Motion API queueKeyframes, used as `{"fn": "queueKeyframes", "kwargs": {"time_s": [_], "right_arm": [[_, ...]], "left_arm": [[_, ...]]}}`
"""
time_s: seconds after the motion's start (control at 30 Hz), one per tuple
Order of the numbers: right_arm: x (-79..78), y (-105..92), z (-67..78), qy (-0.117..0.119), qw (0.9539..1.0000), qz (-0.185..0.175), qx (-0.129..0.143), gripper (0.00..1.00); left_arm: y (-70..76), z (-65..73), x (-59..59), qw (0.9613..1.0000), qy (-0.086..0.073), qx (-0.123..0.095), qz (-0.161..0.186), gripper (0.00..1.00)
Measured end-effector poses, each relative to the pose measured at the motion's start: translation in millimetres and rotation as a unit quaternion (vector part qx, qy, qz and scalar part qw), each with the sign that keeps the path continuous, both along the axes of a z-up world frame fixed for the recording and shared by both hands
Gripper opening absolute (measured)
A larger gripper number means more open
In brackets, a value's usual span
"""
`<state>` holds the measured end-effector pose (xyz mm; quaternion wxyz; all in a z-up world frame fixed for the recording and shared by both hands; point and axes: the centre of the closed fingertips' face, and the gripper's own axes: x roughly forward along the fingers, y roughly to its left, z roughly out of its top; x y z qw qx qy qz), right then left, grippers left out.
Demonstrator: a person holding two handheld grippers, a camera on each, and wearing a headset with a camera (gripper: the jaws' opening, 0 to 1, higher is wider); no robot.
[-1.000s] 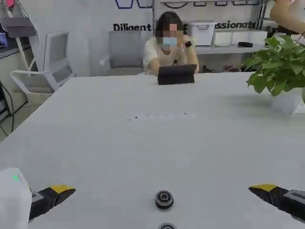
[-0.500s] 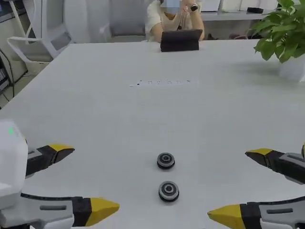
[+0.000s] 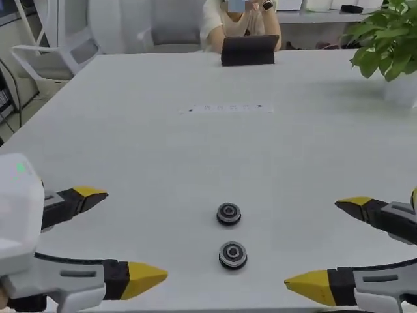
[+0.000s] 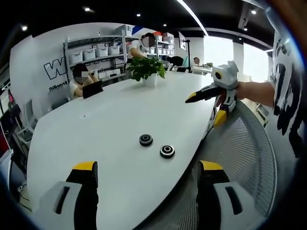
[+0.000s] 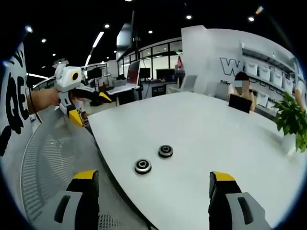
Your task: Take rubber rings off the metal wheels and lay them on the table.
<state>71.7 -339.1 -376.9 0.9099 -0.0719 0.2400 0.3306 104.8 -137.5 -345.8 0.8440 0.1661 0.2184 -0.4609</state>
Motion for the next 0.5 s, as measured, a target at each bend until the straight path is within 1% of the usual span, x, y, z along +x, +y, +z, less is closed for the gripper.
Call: {"fn": "queueKeyframes", "kwargs": {"time_s": [0.1, 0.23, 0.33, 0.5], "right_arm": [[1.6, 0.2, 1.3, -0.001, 1.0000, -0.001, 0.002, 0.95], [3.5, 1.6, 0.8, -0.001, 1.0000, 0.003, -0.003, 0.95], [6.0, 1.7, 2.3, -0.003, 1.0000, 0.005, -0.004, 0.95], [11.1, 0.6, 3.2, -0.006, 1.0000, 0.005, -0.005, 0.95]], "left_arm": [[3.5, -1.4, 0.7, 1.0000, 0.001, 0.001, 0.002, 0.84], [6.8, -1.3, 3.1, 1.0000, 0.001, 0.001, 0.007, 0.84], [7.1, 0.4, 5.2, 1.0000, 0.000, -0.001, 0.008, 0.84], [6.7, 2.0, 10.0, 1.0000, -0.003, 0.001, 0.008, 0.84]]}}
